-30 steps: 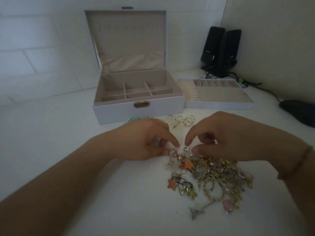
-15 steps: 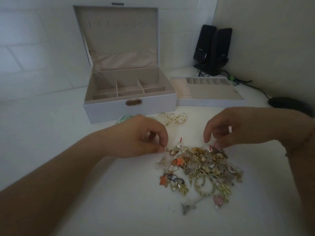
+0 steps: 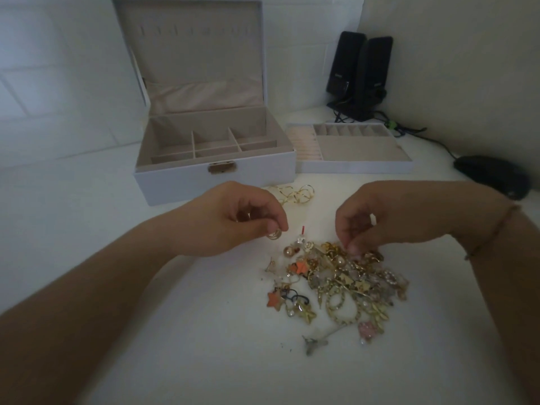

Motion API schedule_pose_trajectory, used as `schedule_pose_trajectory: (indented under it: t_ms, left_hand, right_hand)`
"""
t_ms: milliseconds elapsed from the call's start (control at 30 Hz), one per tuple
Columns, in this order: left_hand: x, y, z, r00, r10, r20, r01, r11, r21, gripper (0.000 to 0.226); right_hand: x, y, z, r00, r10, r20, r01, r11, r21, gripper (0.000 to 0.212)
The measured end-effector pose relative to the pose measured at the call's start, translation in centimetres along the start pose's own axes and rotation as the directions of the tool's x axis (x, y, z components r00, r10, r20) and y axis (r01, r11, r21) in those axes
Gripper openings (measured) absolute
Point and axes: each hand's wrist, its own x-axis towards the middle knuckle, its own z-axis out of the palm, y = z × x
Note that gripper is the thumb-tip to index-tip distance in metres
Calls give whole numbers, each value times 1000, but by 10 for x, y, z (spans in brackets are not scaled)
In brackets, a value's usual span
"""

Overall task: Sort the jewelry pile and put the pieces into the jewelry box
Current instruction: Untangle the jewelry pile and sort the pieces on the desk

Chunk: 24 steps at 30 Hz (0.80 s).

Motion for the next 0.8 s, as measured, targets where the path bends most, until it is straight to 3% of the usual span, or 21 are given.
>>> schedule_pose_trajectory:
  t_ms: [133,300,467,567,667,800]
  left_hand:
    - [0,2,1,1000,4,19,-2,996,-90,13]
    - [0,4,4,999,-35,16,38,967,-250,12]
    - [1,4,4,997,-75,-7,72,983,-167,13]
    - [2,3,2,997,-82,-4,80,988,-128,15]
    - [1,3,2,998,-55,11,56,994,-90,16]
    - [0,2,2,999,-41,26,42,998,-42,16]
  right_hand:
    - [-2,0,0,999,-13,-36,14,1000,10,8]
    - [2,-16,4,952,-168,-257,148,985,-93,3]
    - [9,-46,25,954,-272,-128,252,956,-152,13]
    - [8,-55,31,972,-235,-27,224,953,-206,19]
    - [2,-56,27,978,-185,96,195,974,-114,18]
    - [-2,-54,25,982,-132,138,156,971,-179,20]
